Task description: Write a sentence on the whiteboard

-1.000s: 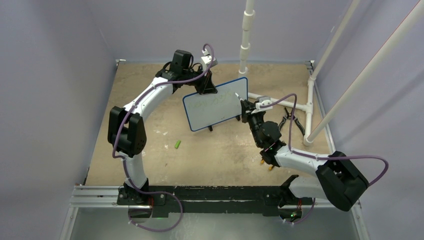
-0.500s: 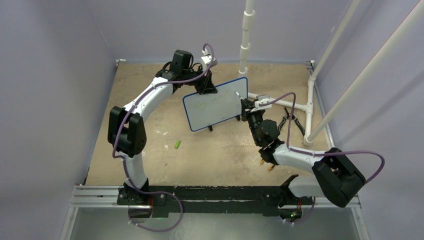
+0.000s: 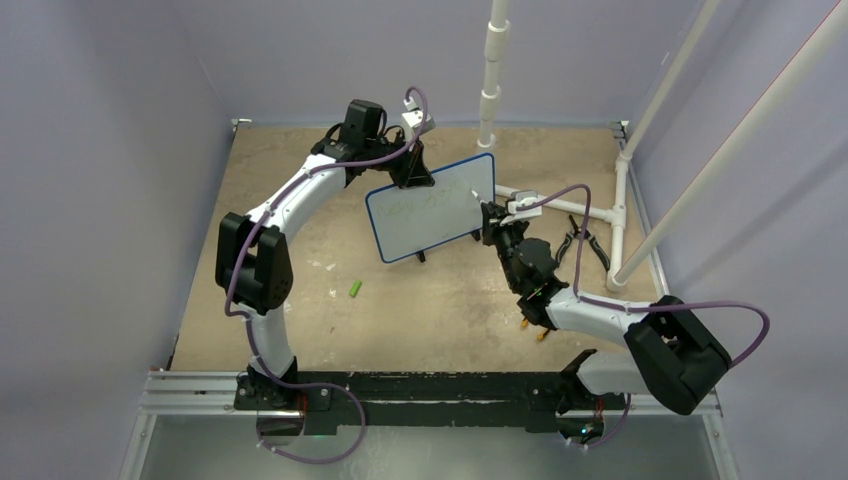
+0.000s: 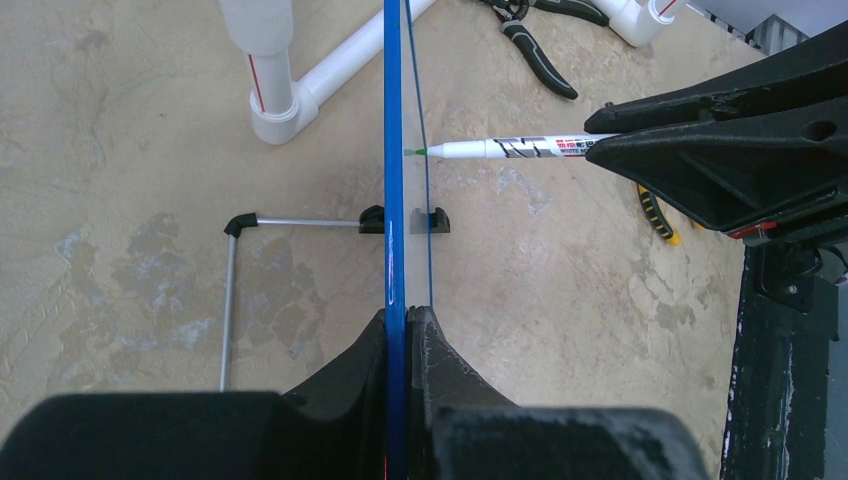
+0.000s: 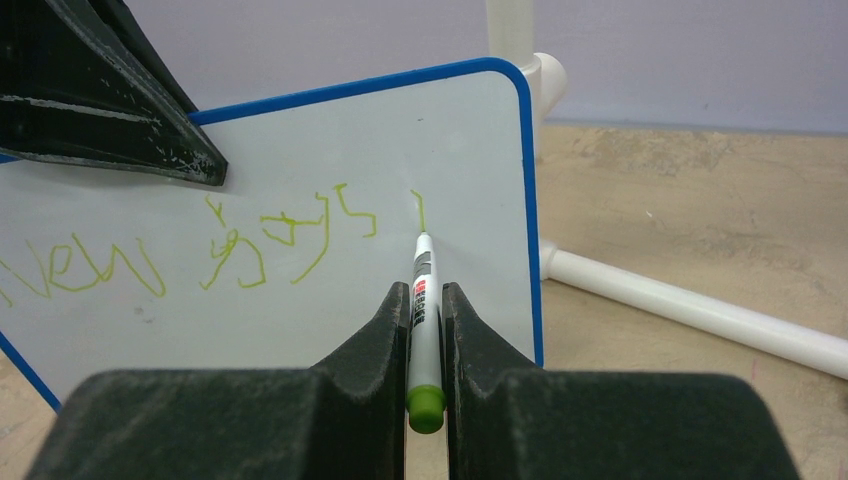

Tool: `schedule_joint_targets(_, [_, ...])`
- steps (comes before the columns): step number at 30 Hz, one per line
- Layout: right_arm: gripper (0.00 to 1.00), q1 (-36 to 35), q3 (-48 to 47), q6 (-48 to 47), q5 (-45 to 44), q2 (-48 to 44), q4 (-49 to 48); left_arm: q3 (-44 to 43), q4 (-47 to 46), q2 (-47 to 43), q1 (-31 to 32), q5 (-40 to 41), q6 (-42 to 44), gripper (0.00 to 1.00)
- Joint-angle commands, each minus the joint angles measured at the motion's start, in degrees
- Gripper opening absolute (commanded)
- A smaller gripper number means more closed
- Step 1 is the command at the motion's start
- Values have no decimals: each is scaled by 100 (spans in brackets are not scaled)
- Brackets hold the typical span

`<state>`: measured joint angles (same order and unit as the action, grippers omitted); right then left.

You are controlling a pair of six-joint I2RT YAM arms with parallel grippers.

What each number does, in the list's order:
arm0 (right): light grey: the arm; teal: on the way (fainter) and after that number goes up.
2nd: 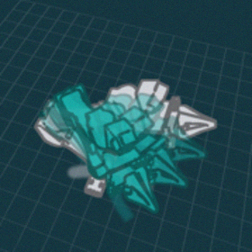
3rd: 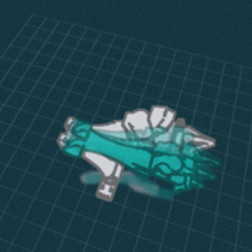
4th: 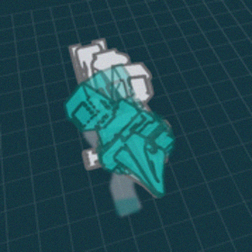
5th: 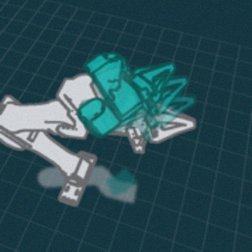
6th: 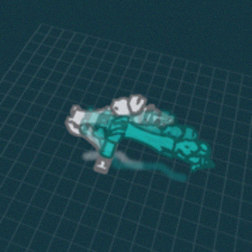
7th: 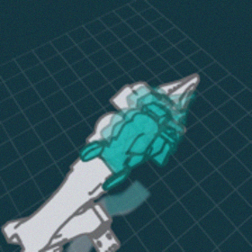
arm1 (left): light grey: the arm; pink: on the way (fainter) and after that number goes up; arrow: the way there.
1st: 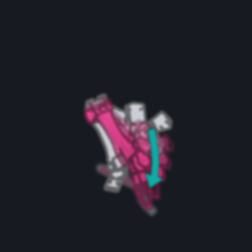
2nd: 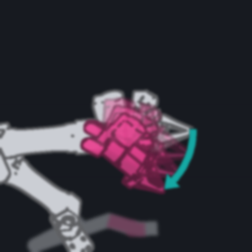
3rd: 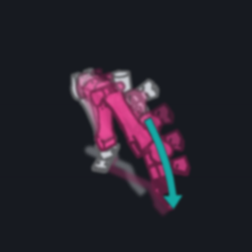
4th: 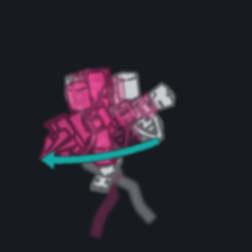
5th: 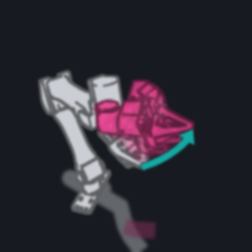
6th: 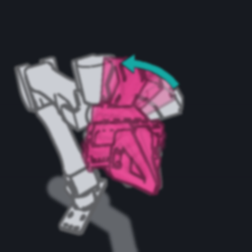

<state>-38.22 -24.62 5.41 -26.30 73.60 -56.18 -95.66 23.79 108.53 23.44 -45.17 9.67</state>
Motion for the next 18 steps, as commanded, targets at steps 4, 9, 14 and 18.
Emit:
schedule_joint_targets(4, [0, 16, -50, 0, -103, -395, 7, 82, -182, -223, 29, -65, 172, 0])
schedule_joint_targets(9, [0, 16, -28, 13, 22, -734, 21, 84, -196, -207, 29, -54, 167, 0])
schedule_joint_targets(14, [0, 17, -148, 9, 120, -601, -164, 87, -192, -201, 29, -62, 168, 0])
schedule_joint_targets(18, [0, 16, -266, -60, 210, -362, -334, 89, -191, -193, 29, -62, 165, 0])
